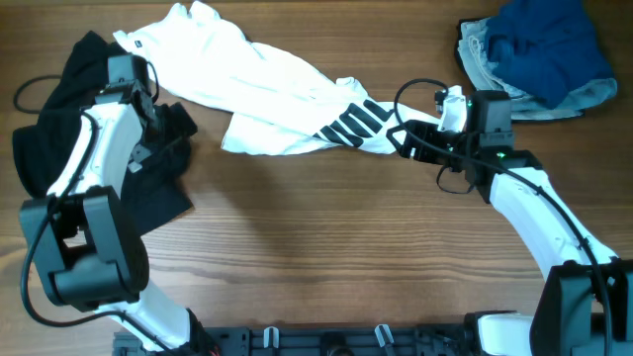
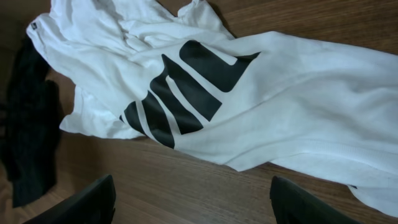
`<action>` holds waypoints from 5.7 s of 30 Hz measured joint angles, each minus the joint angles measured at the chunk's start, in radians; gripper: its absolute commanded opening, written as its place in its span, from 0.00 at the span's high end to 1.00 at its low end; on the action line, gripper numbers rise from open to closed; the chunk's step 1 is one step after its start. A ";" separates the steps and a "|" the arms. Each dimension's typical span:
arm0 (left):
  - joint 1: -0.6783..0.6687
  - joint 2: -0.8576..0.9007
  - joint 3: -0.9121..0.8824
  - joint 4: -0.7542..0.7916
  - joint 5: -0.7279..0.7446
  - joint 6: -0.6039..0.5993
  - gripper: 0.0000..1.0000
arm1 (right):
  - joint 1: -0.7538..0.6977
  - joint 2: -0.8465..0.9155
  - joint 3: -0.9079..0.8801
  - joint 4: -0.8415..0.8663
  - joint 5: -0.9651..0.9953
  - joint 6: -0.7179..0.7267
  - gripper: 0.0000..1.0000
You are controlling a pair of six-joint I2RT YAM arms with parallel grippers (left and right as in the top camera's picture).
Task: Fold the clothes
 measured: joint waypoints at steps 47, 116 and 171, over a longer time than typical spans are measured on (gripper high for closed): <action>0.204 -0.101 0.201 -0.068 0.176 0.138 0.00 | 0.132 0.119 0.001 -0.014 0.158 0.004 0.27; 0.293 -0.014 0.195 0.047 0.119 0.052 0.00 | 0.748 0.695 0.719 0.098 0.393 -0.416 0.14; 0.293 -0.014 0.148 0.030 0.118 0.050 0.00 | 0.803 0.777 1.171 -0.625 0.489 -0.340 0.96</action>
